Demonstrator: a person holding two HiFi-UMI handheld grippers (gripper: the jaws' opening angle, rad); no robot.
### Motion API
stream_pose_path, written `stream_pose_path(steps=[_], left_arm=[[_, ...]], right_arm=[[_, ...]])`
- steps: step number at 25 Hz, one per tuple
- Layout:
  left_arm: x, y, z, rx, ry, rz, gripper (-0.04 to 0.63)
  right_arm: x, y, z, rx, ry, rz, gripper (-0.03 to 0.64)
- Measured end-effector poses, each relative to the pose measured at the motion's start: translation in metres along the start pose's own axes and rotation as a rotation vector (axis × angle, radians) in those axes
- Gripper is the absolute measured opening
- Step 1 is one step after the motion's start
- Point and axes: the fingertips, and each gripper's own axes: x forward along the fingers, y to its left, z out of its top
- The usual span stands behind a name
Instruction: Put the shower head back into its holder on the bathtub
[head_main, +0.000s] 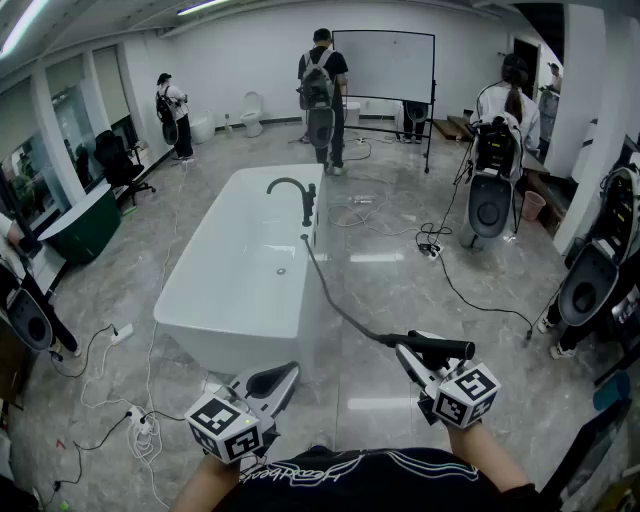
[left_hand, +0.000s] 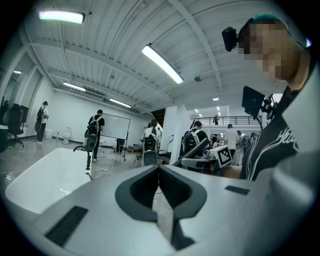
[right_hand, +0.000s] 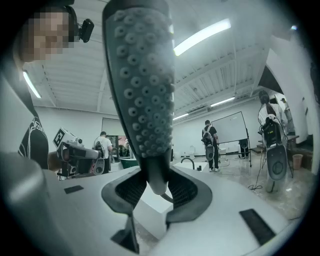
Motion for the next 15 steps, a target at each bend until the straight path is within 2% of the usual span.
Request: stream_pose_path(steps=[9, 15], left_arm=[[0.012, -0.008, -0.019, 0.001, 0.048, -0.003, 0.005], [0.024, -0.019, -0.014, 0.031, 0.052, -0.016, 0.005]], right_arm=[[-0.006, -0.006, -0.003, 0.007, -0.001, -0.005, 0.135], [-0.014, -0.011, 0.002, 0.003, -0.025, 0.009, 0.137]])
